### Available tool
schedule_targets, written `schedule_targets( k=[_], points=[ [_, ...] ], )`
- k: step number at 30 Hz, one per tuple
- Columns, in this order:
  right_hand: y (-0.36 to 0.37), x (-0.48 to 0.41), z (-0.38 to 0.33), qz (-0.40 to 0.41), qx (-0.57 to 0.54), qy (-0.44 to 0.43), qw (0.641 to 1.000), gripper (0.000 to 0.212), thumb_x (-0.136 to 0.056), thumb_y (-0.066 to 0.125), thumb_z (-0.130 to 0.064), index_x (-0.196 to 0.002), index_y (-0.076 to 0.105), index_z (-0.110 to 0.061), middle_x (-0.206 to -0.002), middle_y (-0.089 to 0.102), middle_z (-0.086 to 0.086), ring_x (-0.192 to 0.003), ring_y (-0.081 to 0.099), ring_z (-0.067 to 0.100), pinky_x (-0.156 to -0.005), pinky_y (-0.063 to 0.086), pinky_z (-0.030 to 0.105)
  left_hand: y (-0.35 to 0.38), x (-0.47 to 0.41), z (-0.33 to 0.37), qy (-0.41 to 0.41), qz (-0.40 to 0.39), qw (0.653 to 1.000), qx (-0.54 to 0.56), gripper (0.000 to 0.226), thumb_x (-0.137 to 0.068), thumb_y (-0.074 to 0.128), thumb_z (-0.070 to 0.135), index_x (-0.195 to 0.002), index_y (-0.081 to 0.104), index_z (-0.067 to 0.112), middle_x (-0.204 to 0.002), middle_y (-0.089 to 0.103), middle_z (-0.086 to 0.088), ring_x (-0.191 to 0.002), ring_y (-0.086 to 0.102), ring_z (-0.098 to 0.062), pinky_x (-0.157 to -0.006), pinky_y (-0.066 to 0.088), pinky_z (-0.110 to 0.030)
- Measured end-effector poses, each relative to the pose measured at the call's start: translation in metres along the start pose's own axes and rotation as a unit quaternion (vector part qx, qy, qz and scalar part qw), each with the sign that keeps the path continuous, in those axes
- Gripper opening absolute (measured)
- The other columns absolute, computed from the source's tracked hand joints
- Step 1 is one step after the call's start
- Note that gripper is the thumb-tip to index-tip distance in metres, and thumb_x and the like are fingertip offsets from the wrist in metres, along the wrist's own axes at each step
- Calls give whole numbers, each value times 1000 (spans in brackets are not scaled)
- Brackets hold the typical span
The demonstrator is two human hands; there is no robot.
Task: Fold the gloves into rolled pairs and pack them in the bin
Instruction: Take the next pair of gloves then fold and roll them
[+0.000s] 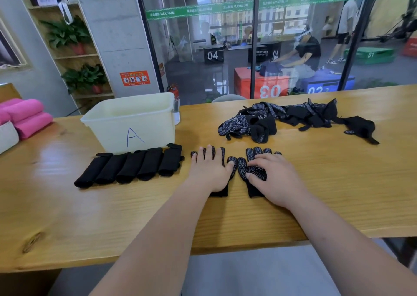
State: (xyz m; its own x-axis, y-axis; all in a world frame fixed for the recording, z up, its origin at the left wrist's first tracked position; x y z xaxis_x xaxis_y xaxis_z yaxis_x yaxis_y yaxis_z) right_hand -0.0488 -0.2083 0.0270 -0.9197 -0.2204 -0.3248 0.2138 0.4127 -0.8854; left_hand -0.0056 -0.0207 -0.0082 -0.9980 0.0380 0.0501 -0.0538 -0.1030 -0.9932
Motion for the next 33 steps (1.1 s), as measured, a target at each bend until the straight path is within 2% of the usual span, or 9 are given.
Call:
schedule_targets(
  k=[5, 12, 16, 18, 19, 21, 24, 27, 33],
  points=[
    [1, -1, 0, 4, 5, 0, 1000, 46, -97, 55, -63, -136, 65, -42, -151, 53, -15, -141, 41, 13, -116, 40, 43, 1, -6, -2, 3, -10, 1000, -19, 83, -101, 8, 77, -169, -3, 31, -177, -12, -8, -162, -14, -35, -130, -3, -57],
    [-3, 2, 0, 1, 9, 7, 1000, 44, -96, 57, -62, -133, 67, -41, -146, 56, -16, -135, 45, 14, -111, 43, 41, 2, 6, -2, 12, -12, 1000, -21, 82, -102, 8, 75, -169, -4, 30, -177, -12, -5, -162, -14, -33, -130, -3, -56],
    [-14, 2, 0, 33, -25, 15, 999, 42, -97, 58, -57, -132, 69, -36, -143, 59, -15, -134, 47, 13, -110, 44, 40, 0, 22, -2, 19, 24, 999, -16, 79, -105, 9, 71, -169, -3, 28, -177, -13, -4, -162, -18, -28, -131, -5, -53],
    [-16, -2, -3, 41, 1, 19, 999, 51, -102, 51, -57, -143, 62, -30, -152, 53, -10, -143, 42, 14, -116, 41, 41, -2, 26, -2, 23, 36, 999, -11, 77, -106, 8, 69, -170, -3, 27, -177, -12, -3, -162, -19, -27, -131, -6, -51],
    [-10, -5, -5, 18, 26, 24, 999, 58, -104, 45, -58, -152, 54, -26, -160, 47, -6, -149, 36, 17, -121, 37, 43, -3, 27, -1, 24, 35, 999, -7, 76, -106, 8, 68, -170, -2, 27, -177, -11, -2, -162, -18, -26, -131, -6, -51],
    [13, -13, -6, -65, 76, 40, 994, 72, -107, 30, -64, -165, 30, -22, -173, 24, 1, -160, 17, 23, -129, 23, 46, -2, 26, 0, 24, 22, 999, 1, 75, -106, 6, 67, -170, -1, 29, -177, -10, 0, -162, -16, -26, -132, -5, -50],
    [37, -20, -1, -154, 111, 67, 979, 80, -104, 13, -71, -169, 5, -26, -177, -4, 2, -163, -4, 26, -132, 5, 49, 1, 25, -2, 15, 11, 1000, -7, 74, -106, 7, 68, -170, -1, 31, -177, -10, 1, -163, -14, -27, -131, -4, -52],
    [44, -27, 2, -183, 127, 71, 972, 81, -101, 8, -75, -169, -3, -31, -176, -11, 0, -163, -10, 27, -131, 0, 51, 3, 22, -3, 3, -1, 1000, -21, 77, -103, 7, 72, -169, -4, 33, -177, -12, -1, -162, -15, -30, -131, -4, -55],
    [42, -21, 0, -188, 136, 57, 971, 81, -100, 6, -76, -168, -4, -33, -176, -12, -1, -162, -11, 27, -131, 0, 53, 2, 24, -3, 4, -4, 1000, -17, 82, -101, 6, 76, -169, -5, 31, -177, -12, -2, -162, -15, -30, -130, -4, -56]
  ],
)
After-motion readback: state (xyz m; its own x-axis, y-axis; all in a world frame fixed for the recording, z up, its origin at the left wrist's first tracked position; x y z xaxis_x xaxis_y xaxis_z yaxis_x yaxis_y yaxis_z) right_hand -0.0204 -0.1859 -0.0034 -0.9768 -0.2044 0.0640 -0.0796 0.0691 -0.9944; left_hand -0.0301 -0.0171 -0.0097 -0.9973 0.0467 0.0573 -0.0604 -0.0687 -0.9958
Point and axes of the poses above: each hand's wrist, its own x-axis away from the middle knuckle, its own y-axis out of the palm, z = x × y, the point moved 10 cm from there along -x, towards the middle knuckle
